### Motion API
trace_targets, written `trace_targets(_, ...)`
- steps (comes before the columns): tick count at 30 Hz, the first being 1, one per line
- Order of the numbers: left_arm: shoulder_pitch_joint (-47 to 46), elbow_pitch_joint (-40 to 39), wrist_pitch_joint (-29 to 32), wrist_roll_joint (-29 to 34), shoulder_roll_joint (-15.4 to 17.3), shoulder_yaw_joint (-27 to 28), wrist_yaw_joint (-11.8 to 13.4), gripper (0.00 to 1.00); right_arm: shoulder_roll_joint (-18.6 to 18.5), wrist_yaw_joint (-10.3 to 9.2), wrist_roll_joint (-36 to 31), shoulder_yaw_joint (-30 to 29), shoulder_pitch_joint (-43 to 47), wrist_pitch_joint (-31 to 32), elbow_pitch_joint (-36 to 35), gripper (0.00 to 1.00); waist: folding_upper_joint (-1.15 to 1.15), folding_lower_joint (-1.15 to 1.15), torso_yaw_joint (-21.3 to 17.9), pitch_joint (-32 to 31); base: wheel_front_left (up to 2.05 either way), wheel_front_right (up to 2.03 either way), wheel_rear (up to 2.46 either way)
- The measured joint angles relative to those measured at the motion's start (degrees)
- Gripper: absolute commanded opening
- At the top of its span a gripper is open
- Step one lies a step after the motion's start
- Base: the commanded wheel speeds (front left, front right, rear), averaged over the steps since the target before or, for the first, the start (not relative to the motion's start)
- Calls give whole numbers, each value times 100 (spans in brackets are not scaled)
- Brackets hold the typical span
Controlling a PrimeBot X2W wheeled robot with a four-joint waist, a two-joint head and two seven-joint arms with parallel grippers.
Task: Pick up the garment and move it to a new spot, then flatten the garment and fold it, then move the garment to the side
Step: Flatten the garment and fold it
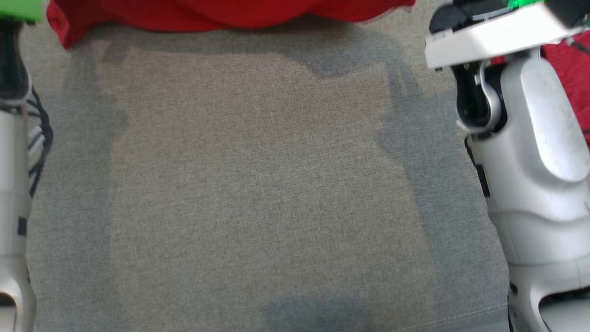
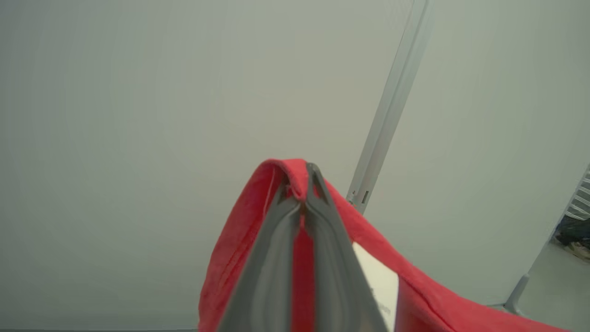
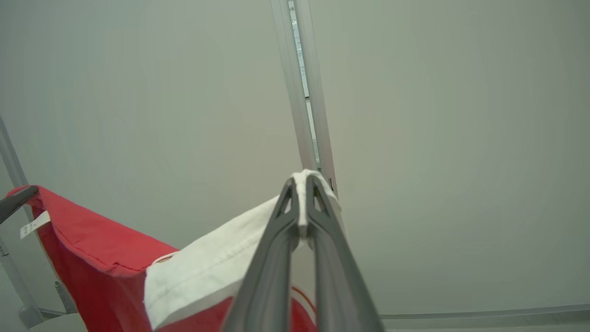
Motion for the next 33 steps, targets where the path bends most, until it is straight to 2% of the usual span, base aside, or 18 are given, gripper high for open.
trace_targets(7,1908,-1400,102,-432,214,-261,2,0,-230,0,156,-77,1894,320,-1133,0,0,0,140,-335,0,0,0)
trace_targets(14,3889,-2631,96,-658,310,-32,444,0,-162,0,158,-325,3695,643,-2048,0,0,-1,260,-587,0,0,0)
trace_targets(20,5392,-3272,34,-1094,-170,379,736,0,-35,0,-96,-475,4631,693,-2323,0,0,-1,292,-829,0,0,0)
trace_targets(24,5955,-3320,27,-1070,-407,442,762,0,-1,0,-71,-495,5047,748,-2317,0,0,-1,312,-991,0,0,0)
trace_targets(33,6558,-3022,3,-982,-843,472,680,0,82,0,-15,-510,5710,773,-2204,0,0,-1,377,-1418,0,0,0)
